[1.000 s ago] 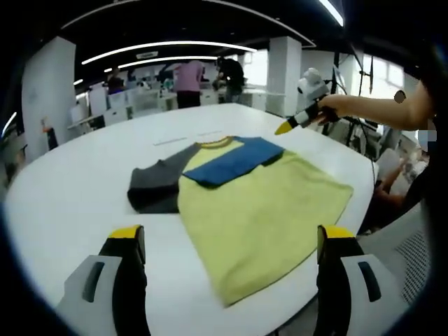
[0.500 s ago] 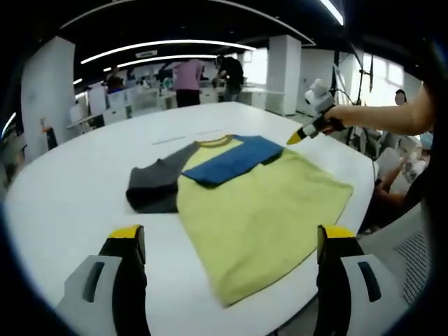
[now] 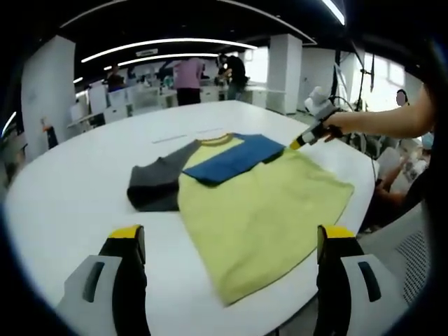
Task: Fold the garment on the visible template until the final outline fits inside the template.
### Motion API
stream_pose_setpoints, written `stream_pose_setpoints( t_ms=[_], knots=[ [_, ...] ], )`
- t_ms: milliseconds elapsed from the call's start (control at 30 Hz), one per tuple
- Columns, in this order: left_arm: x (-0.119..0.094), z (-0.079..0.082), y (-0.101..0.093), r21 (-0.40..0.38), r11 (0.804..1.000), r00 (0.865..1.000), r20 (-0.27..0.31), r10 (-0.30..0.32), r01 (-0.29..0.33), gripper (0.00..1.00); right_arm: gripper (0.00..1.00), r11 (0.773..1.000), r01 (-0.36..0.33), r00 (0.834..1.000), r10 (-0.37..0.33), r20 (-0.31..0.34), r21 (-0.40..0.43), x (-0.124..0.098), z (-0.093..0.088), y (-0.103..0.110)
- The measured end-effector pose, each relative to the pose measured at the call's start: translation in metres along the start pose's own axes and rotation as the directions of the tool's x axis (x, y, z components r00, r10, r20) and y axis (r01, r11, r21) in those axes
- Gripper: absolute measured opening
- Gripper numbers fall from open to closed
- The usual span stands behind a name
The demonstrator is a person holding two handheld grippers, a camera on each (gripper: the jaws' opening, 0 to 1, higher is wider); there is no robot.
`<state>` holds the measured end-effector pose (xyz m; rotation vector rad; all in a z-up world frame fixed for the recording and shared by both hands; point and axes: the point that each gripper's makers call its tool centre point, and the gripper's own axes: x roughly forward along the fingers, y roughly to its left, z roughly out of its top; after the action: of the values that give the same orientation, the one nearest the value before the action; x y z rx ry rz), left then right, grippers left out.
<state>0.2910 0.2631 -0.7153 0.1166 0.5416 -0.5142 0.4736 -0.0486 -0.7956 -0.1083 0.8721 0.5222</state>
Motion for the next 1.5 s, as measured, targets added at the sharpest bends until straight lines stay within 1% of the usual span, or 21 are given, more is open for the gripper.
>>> stream_pose_setpoints(
  t_ms=[67, 133, 200, 300, 400, 467, 633, 933, 1100, 1200, 1500],
  knots=[
    [0.0, 0.0, 0.001, 0.001, 1.0, 1.0, -0.001, 0.001, -0.001, 0.99, 0.06, 1.0, 0.001, 1.0, -0.001, 0.01, 0.003, 0.002, 0.001, 0.002],
    [0.0, 0.001, 0.001, 0.002, 1.0, 1.0, -0.002, 0.003, -0.003, 0.99, 0.01, 1.0, -0.001, 1.0, 0.001, 0.004, -0.002, 0.005, -0.001, 0.004],
    [-0.001, 0.001, 0.0, 0.003, 1.0, 1.0, -0.003, 0.004, -0.004, 0.99, 0.0, 1.0, 0.004, 1.0, -0.004, 0.001, -0.01, 0.005, -0.002, 0.004],
    [-0.001, 0.002, -0.001, 0.003, 1.0, 1.0, -0.005, 0.004, -0.004, 0.99, 0.0, 1.0, 0.003, 1.0, -0.003, 0.002, -0.018, 0.005, -0.002, 0.002],
    [0.0, 0.0, -0.002, 0.005, 1.0, 1.0, -0.01, 0.002, -0.002, 0.99, 0.0, 0.997, 0.023, 1.0, -0.023, -0.005, -0.07, 0.002, -0.001, -0.003],
    [0.001, 0.0, -0.003, 0.006, 1.0, 1.0, -0.012, -0.001, 0.001, 0.99, 0.0, 0.996, 0.034, 0.999, -0.035, -0.005, -0.084, 0.001, -0.001, -0.008],
    [0.002, 0.002, -0.004, 0.011, 1.0, 1.0, -0.011, -0.004, 0.005, 0.99, 0.0, 0.994, 0.047, 0.999, -0.047, -0.003, -0.098, -0.001, 0.0, -0.016],
    [0.003, 0.002, -0.006, 0.018, 1.0, 1.0, -0.016, -0.006, 0.006, 0.99, 0.0, 0.977, 0.106, 0.994, -0.109, -0.005, -0.186, -0.007, 0.003, -0.028],
    [0.003, 0.0, -0.005, 0.016, 1.0, 1.0, -0.019, -0.005, 0.006, 0.99, 0.0, 0.976, 0.126, 0.992, -0.127, 0.007, -0.175, -0.01, 0.004, -0.031],
    [0.003, 0.0, -0.005, 0.017, 1.0, 1.0, -0.021, -0.005, 0.005, 0.99, 0.0, 0.976, 0.142, 0.99, -0.144, 0.001, -0.168, -0.012, 0.003, -0.036],
    [0.002, -0.001, -0.004, 0.016, 1.0, 1.0, -0.023, -0.005, 0.005, 0.99, 0.0, 0.978, 0.145, 0.989, -0.148, -0.01, -0.149, -0.015, -0.001, -0.045]
  ],
)
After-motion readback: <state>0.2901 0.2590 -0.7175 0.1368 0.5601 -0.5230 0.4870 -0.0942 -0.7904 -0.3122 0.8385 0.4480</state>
